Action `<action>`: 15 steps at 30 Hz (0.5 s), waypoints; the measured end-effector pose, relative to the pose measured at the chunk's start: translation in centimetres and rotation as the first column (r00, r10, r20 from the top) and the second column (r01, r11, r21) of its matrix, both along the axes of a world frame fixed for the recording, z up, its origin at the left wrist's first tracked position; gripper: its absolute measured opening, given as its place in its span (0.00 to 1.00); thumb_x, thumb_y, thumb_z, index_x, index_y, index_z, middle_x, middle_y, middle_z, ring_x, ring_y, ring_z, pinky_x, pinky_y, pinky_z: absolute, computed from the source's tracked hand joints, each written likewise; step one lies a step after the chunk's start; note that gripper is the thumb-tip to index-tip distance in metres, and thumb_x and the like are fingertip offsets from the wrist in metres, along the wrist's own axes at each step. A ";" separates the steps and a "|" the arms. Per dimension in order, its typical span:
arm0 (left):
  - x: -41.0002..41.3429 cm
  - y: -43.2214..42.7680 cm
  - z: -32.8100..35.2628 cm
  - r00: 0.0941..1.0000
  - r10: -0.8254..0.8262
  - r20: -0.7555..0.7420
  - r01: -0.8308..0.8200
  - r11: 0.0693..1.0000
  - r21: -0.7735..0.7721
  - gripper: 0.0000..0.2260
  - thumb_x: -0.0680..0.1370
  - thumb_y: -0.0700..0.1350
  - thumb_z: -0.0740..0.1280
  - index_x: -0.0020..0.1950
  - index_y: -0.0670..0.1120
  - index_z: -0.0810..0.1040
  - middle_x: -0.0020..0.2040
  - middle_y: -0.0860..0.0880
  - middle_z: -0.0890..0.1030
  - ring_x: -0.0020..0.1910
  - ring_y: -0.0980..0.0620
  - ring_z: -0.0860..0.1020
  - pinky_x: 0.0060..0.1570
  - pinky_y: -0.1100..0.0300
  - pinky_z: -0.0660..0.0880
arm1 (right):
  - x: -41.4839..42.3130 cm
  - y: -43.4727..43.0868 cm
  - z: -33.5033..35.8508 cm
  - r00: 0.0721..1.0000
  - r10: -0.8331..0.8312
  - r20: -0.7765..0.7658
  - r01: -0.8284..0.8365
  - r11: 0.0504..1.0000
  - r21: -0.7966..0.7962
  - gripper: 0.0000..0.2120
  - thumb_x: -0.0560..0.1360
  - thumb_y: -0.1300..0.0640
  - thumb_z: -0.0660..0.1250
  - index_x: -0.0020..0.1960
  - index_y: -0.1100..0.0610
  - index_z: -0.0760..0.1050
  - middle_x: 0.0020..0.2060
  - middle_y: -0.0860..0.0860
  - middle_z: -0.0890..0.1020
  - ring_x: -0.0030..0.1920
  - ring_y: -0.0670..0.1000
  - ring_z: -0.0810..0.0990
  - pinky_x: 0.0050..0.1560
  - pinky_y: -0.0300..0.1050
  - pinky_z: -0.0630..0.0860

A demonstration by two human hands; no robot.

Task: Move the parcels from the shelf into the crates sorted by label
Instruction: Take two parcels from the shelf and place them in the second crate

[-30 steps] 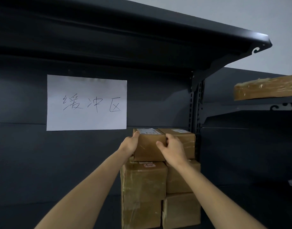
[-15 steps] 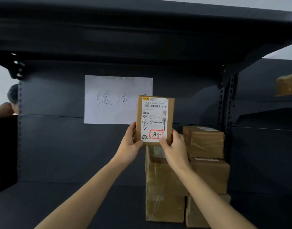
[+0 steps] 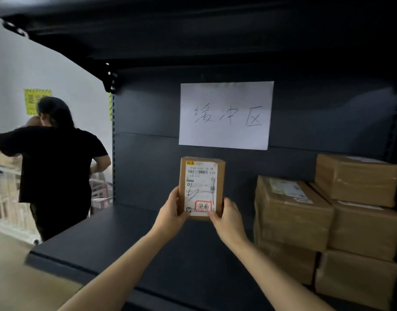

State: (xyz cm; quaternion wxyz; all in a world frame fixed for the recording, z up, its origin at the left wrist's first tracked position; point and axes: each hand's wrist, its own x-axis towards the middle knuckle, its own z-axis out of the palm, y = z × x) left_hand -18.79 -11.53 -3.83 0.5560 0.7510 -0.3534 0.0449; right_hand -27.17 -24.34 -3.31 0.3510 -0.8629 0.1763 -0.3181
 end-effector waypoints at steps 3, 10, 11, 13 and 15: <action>0.4 0.9 -2.6 0.998 0.055 -0.032 -0.050 0.988 0.145 0.28 0.75 0.37 0.67 0.72 0.46 0.59 0.60 0.53 0.75 0.57 0.56 0.75 0.50 0.68 0.73 | 0.6 0.2 -3.1 0.995 0.024 -0.095 -0.020 0.999 0.041 0.17 0.76 0.57 0.66 0.63 0.58 0.70 0.61 0.53 0.75 0.60 0.49 0.76 0.53 0.35 0.73; 1.1 1.0 -6.0 0.986 0.162 -0.042 -0.135 0.916 0.378 0.21 0.74 0.38 0.66 0.65 0.44 0.63 0.59 0.48 0.77 0.56 0.49 0.77 0.49 0.60 0.75 | 1.1 0.5 -7.1 0.967 0.036 -0.251 -0.016 0.997 0.079 0.16 0.75 0.56 0.67 0.60 0.58 0.70 0.60 0.52 0.75 0.61 0.50 0.75 0.60 0.42 0.74; 1.1 0.9 -6.4 0.984 0.174 -0.037 -0.145 0.906 0.397 0.20 0.74 0.38 0.65 0.63 0.43 0.63 0.58 0.47 0.77 0.54 0.49 0.78 0.49 0.59 0.76 | 1.1 0.5 -7.4 0.963 0.037 -0.268 -0.016 0.997 0.080 0.16 0.75 0.56 0.67 0.60 0.58 0.70 0.60 0.52 0.75 0.61 0.50 0.75 0.60 0.42 0.74; 1.1 0.7 -6.9 0.981 0.192 -0.028 -0.162 0.890 0.426 0.18 0.74 0.39 0.65 0.61 0.43 0.64 0.56 0.47 0.78 0.51 0.49 0.78 0.50 0.56 0.78 | 1.0 0.4 -8.0 0.955 0.041 -0.294 -0.019 0.997 0.079 0.17 0.75 0.55 0.67 0.61 0.57 0.69 0.61 0.52 0.75 0.61 0.50 0.75 0.60 0.42 0.74; 1.2 0.6 -7.4 0.981 0.190 -0.038 -0.156 0.888 0.432 0.18 0.74 0.41 0.67 0.59 0.44 0.64 0.55 0.47 0.79 0.49 0.50 0.78 0.50 0.53 0.79 | 0.9 0.3 -8.3 0.945 0.046 -0.323 -0.026 0.998 0.066 0.18 0.75 0.55 0.67 0.62 0.57 0.69 0.61 0.53 0.75 0.62 0.51 0.75 0.61 0.43 0.74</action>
